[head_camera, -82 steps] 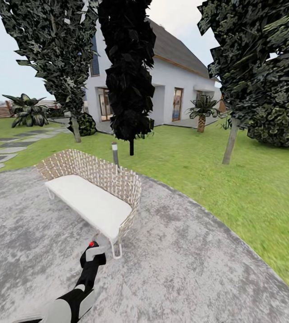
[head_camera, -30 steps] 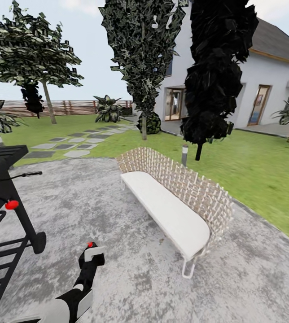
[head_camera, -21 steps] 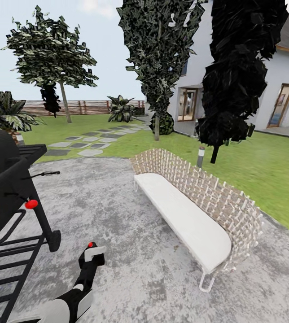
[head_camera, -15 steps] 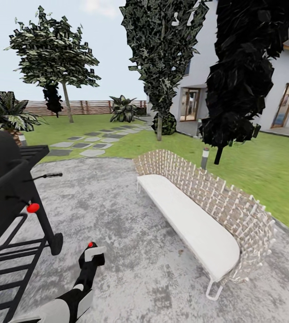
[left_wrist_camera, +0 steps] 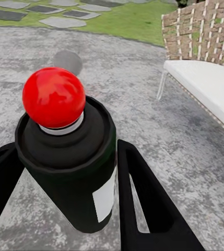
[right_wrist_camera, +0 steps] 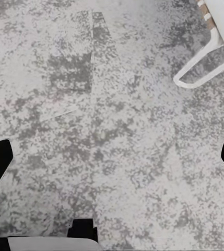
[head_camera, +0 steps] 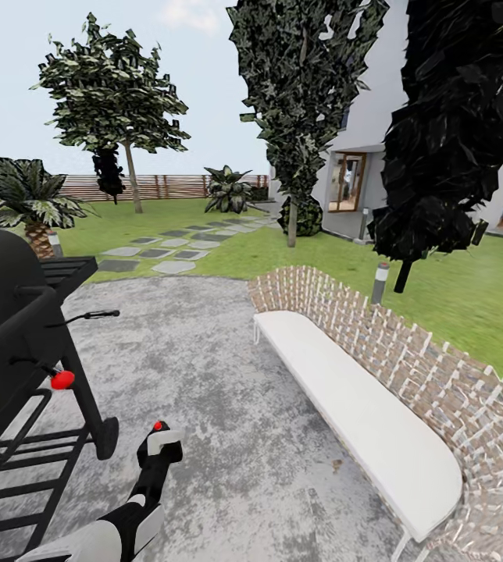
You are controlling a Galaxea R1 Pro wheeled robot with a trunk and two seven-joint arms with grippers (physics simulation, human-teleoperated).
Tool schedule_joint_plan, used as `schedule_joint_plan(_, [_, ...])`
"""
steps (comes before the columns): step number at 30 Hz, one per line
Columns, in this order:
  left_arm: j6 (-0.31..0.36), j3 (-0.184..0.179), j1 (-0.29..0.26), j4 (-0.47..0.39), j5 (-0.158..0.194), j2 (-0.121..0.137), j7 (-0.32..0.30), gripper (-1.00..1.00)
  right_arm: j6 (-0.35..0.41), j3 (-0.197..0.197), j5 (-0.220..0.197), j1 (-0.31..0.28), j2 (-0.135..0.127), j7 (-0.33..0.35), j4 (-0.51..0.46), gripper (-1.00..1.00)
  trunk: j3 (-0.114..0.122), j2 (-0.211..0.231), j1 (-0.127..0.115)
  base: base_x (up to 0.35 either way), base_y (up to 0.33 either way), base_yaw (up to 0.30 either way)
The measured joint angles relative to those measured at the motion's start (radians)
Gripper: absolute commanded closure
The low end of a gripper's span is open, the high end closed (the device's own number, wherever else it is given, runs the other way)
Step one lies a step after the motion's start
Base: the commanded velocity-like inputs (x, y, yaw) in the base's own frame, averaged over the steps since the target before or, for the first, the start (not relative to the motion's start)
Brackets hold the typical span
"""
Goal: In the garden, pick up the pesticide atomizer on the floor and spray pesticide onto both trees until each tree trunk is fully covered.
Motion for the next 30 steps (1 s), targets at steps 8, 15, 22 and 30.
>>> schedule_joint_plan(8, [0.000, 0.000, 0.000, -0.001, 0.000, 0.000, 0.000, 1.00, -0.001, 0.000, 0.000, 0.000, 0.000, 0.000, 0.000, -1.00, 0.000, 0.000, 0.000, 0.350, 0.003, 0.019])
schedule_joint_plan(15, [0.000, -0.001, 0.000, -0.001, 0.000, 0.000, 0.000, 1.00, -0.001, 0.000, 0.000, 0.000, 0.000, 0.000, 0.000, -1.00, 0.000, 0.000, 0.000, 0.350, 0.000, 0.208])
schedule_joint_plan(22, [0.000, -0.001, 0.000, -0.001, 0.000, 0.000, 0.000, 1.00, -0.001, 0.000, 0.000, 0.000, 0.000, 0.000, 0.000, -1.00, 0.000, 0.000, 0.000, 0.350, 0.000, 0.266])
schedule_joint_plan(30, [0.000, -0.001, 0.000, -0.001, 0.000, 0.000, 0.000, 1.00, 0.000, 0.000, 0.000, 0.003, 0.000, 0.000, 0.000, -1.00, 0.000, 0.000, 0.000, 0.350, 0.000, 0.145])
